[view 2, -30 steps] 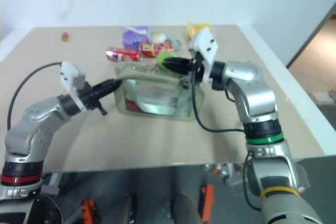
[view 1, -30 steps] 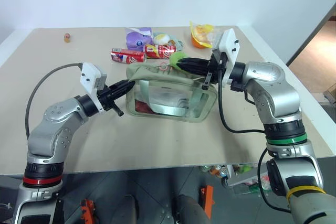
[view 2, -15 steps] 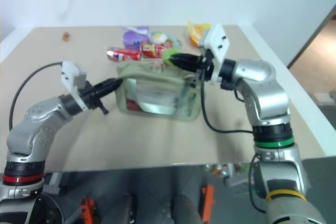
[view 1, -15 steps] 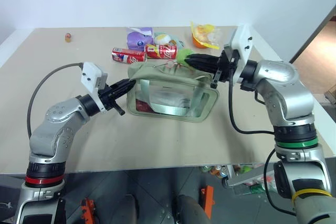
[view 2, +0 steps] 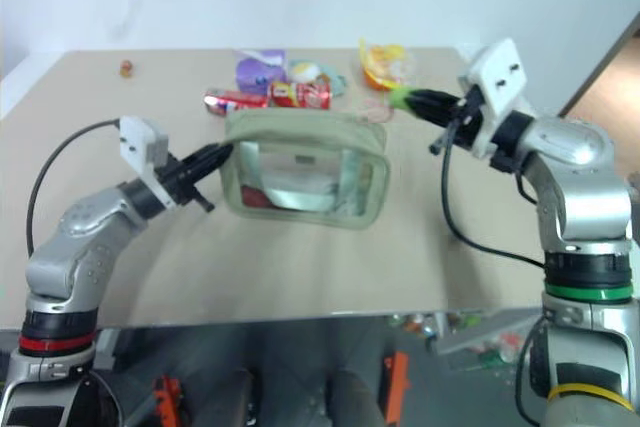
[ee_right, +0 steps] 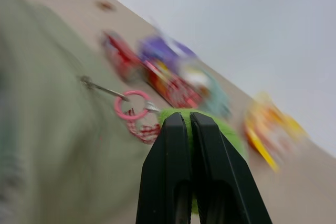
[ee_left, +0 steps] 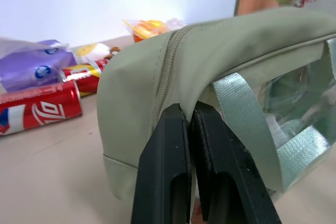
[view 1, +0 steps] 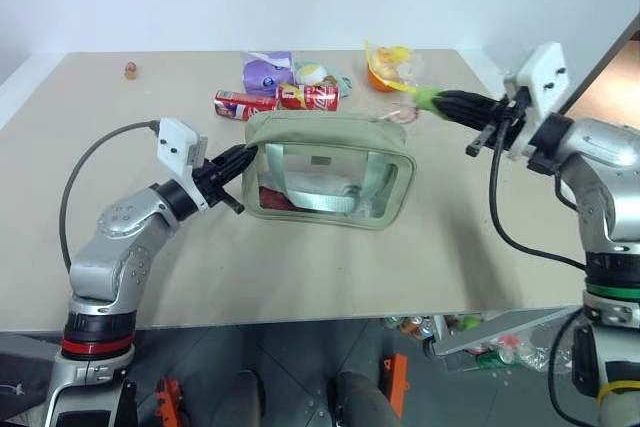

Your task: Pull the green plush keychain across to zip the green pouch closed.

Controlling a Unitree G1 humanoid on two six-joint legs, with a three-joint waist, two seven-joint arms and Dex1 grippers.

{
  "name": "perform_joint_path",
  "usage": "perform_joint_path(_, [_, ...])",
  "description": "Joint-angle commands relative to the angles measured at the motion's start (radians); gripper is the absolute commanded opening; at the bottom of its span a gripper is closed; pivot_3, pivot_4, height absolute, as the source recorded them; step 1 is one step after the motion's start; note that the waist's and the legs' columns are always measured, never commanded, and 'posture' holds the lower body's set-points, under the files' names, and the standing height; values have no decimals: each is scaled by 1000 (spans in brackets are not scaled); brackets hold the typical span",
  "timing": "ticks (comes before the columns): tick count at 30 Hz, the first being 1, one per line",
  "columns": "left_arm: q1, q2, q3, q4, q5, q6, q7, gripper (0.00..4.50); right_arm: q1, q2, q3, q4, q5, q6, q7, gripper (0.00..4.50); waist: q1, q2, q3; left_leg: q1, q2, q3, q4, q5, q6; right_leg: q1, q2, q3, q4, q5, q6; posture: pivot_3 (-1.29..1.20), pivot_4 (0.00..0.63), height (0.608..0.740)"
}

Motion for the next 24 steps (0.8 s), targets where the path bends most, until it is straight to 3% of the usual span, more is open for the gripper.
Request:
perform_joint_path(1, [28,-19,24,-69,26,-46,56,0,44,-19,-78,7,-50,-10,-115,67,0,0,0,0,0,0,0,0,0,0,0,0,0,0,0,0,150,740])
perform_joint_path(5, [60,-42,23,-96,48,-61,99,0,117,22,-68,-52,-68,41,-213,67,-5,0,0,0,0,0,-1,0,0,0,1,1,-1,0,0,0,150,740])
perform_joint_path(10, [80,-63,15,-93,65,-78,118,0,227,156,26,-155,-84,96,-303,67,-8,0,0,1,1,0,-1,0,0,0,2,1,0,1,0,0,150,740])
perform_joint_path(18, [74,-72,8,-79,84,-93,131,0,241,278,137,21,-172,-19,-346,67,-19,0,0,2,1,1,0,0,0,0,2,2,-1,3,1,0,150,740])
perform_joint_path(24, [77,-73,12,-77,72,-73,128,0,186,318,126,121,-173,-103,-342,67,-19,0,0,3,2,1,0,0,0,1,4,2,-1,4,0,0,150,740])
